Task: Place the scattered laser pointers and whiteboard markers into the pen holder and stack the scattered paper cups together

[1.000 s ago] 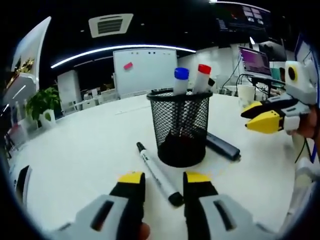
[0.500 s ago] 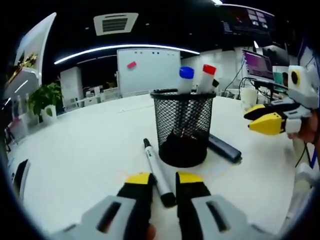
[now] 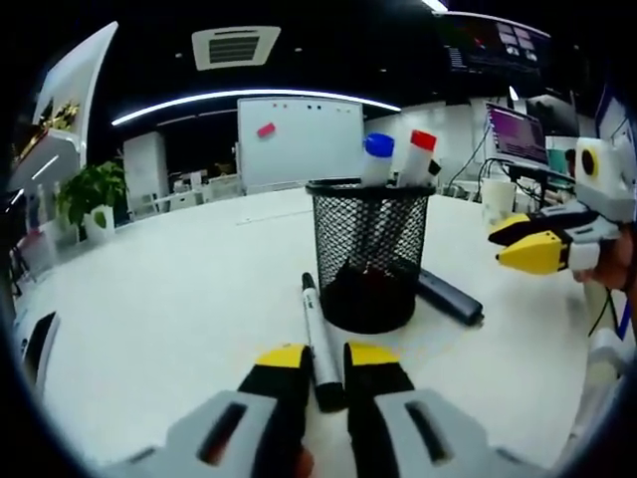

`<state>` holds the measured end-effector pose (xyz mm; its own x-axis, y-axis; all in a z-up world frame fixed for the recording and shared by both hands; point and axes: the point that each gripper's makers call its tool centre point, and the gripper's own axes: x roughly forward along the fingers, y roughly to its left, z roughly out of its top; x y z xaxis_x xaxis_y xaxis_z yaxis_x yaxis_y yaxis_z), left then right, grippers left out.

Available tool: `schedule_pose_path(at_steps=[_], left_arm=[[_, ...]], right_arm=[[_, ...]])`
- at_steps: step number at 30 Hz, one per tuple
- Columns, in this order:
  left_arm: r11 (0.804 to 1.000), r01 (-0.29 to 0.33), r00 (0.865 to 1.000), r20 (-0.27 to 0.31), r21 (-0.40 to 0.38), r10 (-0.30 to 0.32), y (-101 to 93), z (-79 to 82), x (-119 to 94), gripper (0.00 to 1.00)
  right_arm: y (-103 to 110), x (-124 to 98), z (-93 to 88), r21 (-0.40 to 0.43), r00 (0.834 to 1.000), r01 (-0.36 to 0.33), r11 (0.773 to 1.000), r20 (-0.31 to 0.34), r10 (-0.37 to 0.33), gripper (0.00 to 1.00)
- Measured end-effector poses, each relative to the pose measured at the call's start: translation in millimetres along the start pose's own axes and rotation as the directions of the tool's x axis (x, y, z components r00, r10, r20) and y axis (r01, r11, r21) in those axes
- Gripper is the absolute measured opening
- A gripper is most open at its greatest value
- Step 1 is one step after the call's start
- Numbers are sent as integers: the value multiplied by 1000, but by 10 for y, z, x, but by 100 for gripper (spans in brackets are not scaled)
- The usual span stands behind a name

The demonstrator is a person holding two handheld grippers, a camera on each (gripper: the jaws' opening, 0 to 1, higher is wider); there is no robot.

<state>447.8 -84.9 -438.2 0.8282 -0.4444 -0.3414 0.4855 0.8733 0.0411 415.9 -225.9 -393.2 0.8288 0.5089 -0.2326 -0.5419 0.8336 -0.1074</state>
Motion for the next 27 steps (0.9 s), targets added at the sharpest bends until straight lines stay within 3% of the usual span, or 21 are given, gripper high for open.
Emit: schedule_pose_path(at_steps=[9,27], left_arm=[[1000,-27,1000,6,5,27,105,-8,-17,12],[999,-23,1000,11,25,23,96,0,-11,12]], right_arm=[[15,-3,17,-1,1000,-2,1000,-1,2,22],[27,8,41,-17,1000,-6,1000,-4,6,22]])
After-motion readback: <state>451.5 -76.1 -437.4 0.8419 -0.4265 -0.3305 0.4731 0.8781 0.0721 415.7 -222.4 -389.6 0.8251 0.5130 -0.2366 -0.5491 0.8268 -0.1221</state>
